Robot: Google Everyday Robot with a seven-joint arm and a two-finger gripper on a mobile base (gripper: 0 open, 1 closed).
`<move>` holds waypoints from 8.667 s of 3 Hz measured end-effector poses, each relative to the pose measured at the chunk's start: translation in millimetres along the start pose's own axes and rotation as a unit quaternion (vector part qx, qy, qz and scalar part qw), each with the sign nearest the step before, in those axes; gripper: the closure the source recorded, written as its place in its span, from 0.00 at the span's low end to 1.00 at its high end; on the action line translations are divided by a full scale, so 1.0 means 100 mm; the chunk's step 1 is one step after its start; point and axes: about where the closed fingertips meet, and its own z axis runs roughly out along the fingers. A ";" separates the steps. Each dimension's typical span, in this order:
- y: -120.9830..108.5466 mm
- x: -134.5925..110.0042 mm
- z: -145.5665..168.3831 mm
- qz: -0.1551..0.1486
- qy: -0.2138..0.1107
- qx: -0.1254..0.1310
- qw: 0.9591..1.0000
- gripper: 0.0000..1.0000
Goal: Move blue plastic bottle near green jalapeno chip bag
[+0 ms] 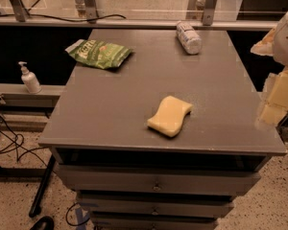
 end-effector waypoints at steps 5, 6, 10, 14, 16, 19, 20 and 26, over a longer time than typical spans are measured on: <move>-1.92 -0.11 0.64 0.116 -0.082 0.135 0.981 0.00; -2.36 -0.07 0.91 0.207 -0.117 0.155 0.959 0.00; -3.22 -0.36 1.21 0.374 -0.218 0.180 0.883 0.00; -3.71 -1.22 2.22 0.536 -0.230 0.098 0.806 0.00; -3.64 -1.04 2.49 0.564 -0.180 0.088 0.801 0.18; -3.71 -0.65 1.83 0.529 -0.193 0.145 0.814 0.87; -3.51 -0.69 1.42 0.481 -0.232 0.129 0.836 1.00; -2.45 -1.73 1.67 0.257 -0.256 0.011 0.932 1.00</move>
Offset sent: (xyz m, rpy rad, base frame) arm 0.0316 -0.0057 0.0010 0.0395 -0.0746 -0.0587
